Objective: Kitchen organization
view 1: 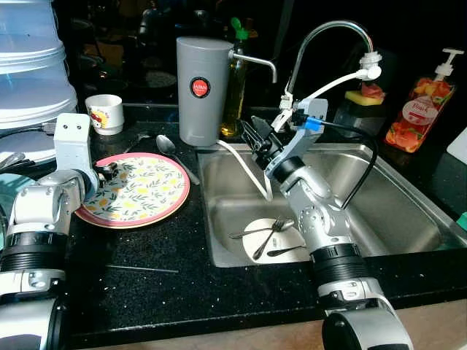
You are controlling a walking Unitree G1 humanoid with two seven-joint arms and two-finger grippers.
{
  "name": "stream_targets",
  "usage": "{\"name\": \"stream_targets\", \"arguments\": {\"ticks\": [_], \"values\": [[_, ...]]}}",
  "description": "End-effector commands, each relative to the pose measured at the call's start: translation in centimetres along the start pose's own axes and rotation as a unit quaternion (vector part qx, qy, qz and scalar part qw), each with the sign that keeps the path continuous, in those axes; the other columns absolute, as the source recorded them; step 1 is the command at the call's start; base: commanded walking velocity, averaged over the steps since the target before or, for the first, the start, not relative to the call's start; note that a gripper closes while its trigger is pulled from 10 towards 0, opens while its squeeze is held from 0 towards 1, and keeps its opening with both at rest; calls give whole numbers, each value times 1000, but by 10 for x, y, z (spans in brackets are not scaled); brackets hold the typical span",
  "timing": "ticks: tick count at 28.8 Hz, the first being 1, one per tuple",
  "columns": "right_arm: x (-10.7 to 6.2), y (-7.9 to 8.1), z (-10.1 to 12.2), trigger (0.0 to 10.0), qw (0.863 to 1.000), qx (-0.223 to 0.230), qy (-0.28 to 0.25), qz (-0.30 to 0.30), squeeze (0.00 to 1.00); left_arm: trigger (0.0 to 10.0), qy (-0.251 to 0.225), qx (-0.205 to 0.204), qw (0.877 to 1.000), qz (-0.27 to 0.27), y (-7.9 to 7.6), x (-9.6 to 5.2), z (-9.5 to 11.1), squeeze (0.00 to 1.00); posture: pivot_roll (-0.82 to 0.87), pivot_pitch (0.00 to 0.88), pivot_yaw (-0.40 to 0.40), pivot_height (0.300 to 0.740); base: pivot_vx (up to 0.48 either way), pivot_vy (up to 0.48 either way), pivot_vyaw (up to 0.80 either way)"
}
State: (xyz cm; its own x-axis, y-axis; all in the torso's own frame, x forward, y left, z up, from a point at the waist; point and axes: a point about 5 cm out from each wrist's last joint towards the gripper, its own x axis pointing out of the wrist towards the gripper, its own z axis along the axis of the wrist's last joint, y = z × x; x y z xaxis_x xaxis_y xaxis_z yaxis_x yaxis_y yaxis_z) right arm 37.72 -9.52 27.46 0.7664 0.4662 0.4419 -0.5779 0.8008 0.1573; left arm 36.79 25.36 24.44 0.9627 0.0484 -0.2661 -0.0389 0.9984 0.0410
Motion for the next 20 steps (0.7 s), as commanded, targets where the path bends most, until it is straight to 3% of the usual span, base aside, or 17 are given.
{"name": "stream_targets", "arguments": {"ticks": [1,4,6,9,13,15,16,20], "values": [[-1,-4,0,10000,1000,-2,3,-4,0,10000,16,12,1000,-5,0,-1,-5,0,62,18,-80,740,0,0,0],[-1,-2,-2,10000,1000,-3,16,12,0,10000,26,23,999,-22,-4,-2,-7,0,62,18,-80,740,0,0,0],[-2,4,-7,10000,998,-8,44,53,0,10000,36,29,998,-34,-7,-2,-10,0,62,18,-80,740,0,0,0],[-10,21,-19,10000,981,-31,104,160,0,10000,48,37,997,-39,-8,-2,-14,0,62,18,-80,740,0,0,0],[-13,25,-22,10000,975,-39,118,186,0,10000,51,40,997,-40,-9,-2,-15,0,61,10,-77,740,0,0,0],[-19,31,-27,10000,961,-48,143,231,0,10000,57,43,997,-42,-9,-2,-16,0,64,11,-77,740,0,0,0],[-19,31,-27,10000,961,-48,143,231,0,10000,57,43,997,-42,-9,-2,-16,0,64,11,-77,740,0,0,0],[-32,35,-30,10000,930,-73,193,305,0,10000,65,45,995,-57,-11,-3,-19,0,64,16,-75,740,0,0,0]]}}
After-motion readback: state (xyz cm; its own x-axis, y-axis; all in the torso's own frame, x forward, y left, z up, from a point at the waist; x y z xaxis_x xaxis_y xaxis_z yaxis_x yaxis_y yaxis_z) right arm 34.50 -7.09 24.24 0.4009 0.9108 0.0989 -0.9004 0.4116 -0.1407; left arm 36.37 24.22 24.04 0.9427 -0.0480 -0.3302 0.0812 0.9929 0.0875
